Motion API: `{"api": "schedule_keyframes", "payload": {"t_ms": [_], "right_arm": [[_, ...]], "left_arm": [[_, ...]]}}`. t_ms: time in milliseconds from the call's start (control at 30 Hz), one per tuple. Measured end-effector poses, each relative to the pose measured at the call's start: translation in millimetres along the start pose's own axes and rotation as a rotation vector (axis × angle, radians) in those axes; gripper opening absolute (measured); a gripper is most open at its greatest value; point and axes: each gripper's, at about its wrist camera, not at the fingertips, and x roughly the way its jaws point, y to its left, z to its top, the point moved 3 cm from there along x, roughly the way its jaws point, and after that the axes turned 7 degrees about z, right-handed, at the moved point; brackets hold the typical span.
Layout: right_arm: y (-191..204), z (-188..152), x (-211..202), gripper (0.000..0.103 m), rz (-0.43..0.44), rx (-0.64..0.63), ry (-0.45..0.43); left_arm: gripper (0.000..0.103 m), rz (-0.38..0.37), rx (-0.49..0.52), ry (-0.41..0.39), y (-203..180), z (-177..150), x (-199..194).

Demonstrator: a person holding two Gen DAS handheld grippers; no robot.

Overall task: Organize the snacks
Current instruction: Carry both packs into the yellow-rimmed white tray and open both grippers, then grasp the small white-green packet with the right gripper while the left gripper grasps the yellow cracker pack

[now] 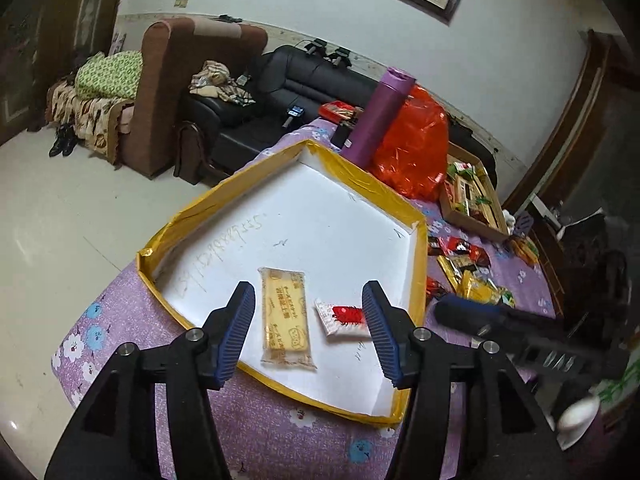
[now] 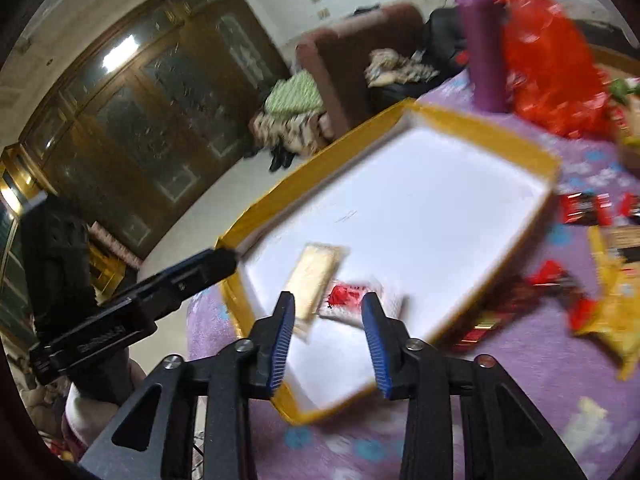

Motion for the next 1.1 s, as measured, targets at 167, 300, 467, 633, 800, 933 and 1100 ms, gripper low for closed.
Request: {"api": "schedule_keyframes", "payload": {"t_ms": [167, 300, 467, 633, 800, 933, 1100], "right_arm": [[-54.8, -15.8, -71.3, 0.044, -0.142, 0.041, -0.088], [-110.1, -38.8, -107.1, 0.046, -0.252, 0.132, -0.089], [-137.1, -69.4, -103.4, 0.049, -0.26, 0.197, -0.025], [-130.9, -81.1, -72.5, 0.049, -0.233, 0.208, 0.012], [-119.1, -82.8, -61.0, 0.04, -0.333, 0.11, 0.023], [-124.7, -89.5, -69.4, 0.019, -0.367, 0.078, 0.044], [-153.0, -95.9, -98.5, 0.019, -0.367, 0.129, 0.004]], "left_arm": [[0.055, -0.04, 0.079, 0.014, -31.5, -14.0, 0.4], [0.055, -0.083, 0.11, 0.025, -58.2, -21.5, 1.0], [0.055, -0.102, 0.158, 0.042, -86.3, -25.7, 0.8], [0.057, -0.112, 0.211, 0.07, -114.2, -32.6, 3.1], [0.06, -0.136, 0.291, 0.085, -149.2, -34.2, 10.3], [0.062, -0.182, 0.349, 0.118, -182.6, -35.1, 28.2], [0.062, -0.258, 0.416, 0.16, -226.1, -28.0, 55.4]]}}
